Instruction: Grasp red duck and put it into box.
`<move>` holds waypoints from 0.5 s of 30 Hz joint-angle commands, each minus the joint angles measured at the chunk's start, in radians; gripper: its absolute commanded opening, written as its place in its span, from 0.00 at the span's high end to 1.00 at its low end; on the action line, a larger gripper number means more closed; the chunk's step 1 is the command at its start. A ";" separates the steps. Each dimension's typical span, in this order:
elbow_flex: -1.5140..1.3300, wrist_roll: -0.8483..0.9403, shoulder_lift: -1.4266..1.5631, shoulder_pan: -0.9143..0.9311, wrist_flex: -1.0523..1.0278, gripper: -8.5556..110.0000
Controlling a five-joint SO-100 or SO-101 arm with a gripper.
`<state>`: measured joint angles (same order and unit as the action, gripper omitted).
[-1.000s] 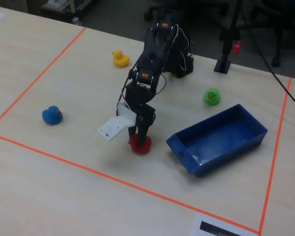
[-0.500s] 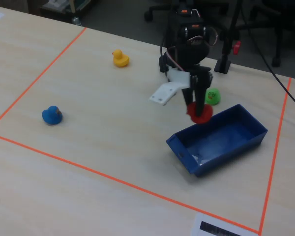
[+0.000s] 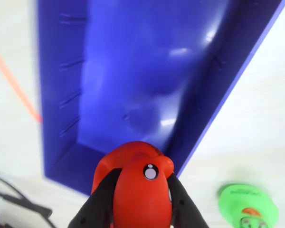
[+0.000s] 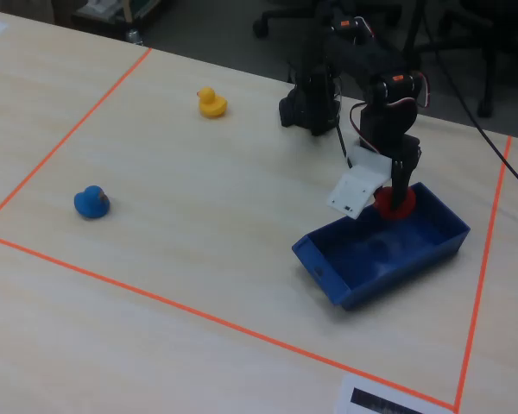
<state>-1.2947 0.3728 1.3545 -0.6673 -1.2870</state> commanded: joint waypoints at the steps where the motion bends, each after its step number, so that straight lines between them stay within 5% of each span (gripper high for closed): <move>1: -0.023 0.003 0.015 -0.011 0.040 0.92; 12: 0.063 0.005 0.074 -0.046 -0.049 0.65; 15: 0.078 0.021 0.110 -0.021 -0.069 0.69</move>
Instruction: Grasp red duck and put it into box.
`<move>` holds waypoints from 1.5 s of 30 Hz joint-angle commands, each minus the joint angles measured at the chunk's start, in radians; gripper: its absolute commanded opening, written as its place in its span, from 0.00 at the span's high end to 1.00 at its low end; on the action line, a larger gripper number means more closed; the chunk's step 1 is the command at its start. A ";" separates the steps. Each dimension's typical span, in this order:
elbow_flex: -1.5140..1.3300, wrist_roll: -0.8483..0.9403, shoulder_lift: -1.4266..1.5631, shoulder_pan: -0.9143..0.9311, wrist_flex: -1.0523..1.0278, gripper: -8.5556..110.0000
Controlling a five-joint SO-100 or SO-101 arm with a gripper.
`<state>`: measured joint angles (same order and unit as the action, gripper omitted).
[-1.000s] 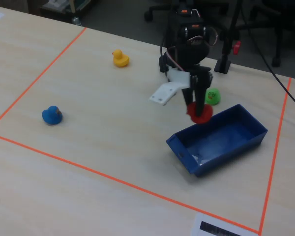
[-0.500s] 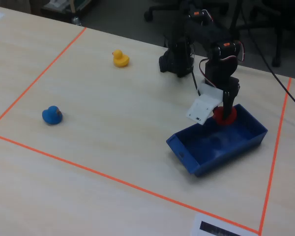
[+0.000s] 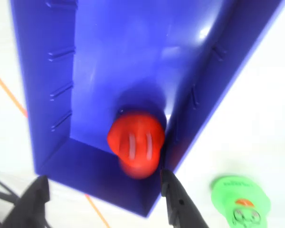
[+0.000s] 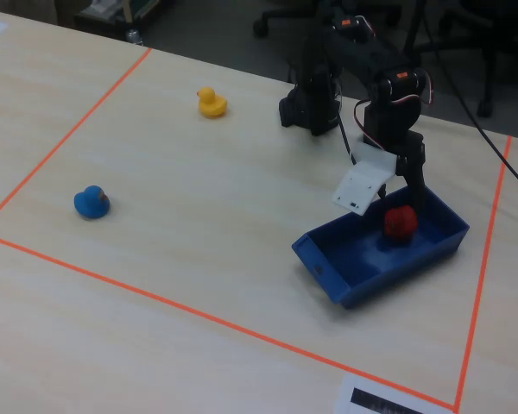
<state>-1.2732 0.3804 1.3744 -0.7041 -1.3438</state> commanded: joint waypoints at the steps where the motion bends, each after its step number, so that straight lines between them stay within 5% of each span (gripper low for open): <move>1: 0.057 0.025 0.112 0.035 -0.015 0.74; 4: 0.043 0.087 0.199 0.144 0.008 0.93; 14: -0.566 0.634 0.802 0.634 0.379 0.93; 21: -1.246 0.690 1.384 0.701 0.592 0.93; 34: -1.821 0.721 1.925 0.726 0.394 0.93; 45: -1.838 0.813 1.937 0.716 0.041 0.93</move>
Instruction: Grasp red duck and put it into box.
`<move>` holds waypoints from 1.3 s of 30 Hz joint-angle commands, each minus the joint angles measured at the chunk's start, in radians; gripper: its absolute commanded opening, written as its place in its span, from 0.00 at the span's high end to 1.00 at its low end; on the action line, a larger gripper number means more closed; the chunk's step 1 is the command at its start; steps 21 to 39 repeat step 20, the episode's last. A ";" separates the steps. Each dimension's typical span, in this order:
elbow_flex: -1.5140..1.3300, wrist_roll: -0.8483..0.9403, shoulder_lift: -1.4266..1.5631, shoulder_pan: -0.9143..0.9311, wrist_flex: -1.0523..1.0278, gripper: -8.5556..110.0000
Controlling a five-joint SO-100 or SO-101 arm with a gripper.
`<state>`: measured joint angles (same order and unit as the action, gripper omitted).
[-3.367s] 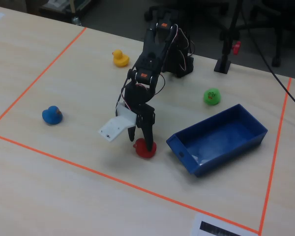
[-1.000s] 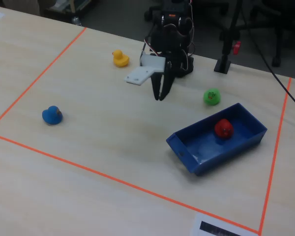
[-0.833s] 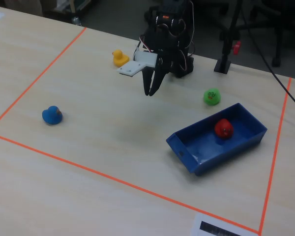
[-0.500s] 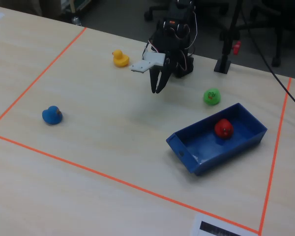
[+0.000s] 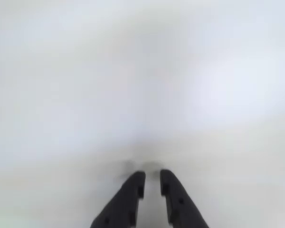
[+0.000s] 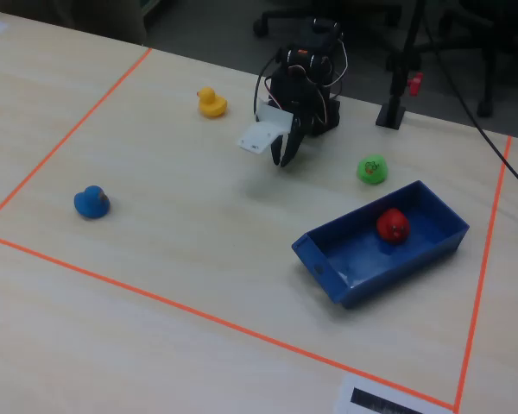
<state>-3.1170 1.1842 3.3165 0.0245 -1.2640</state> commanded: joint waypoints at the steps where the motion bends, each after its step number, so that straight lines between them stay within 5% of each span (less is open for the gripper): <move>1: 0.006 0.003 -0.005 -0.005 -0.038 0.93; 5: 0.006 0.000 -0.005 0.006 -0.038 0.87; 39: 0.006 0.000 -0.005 0.006 -0.038 0.87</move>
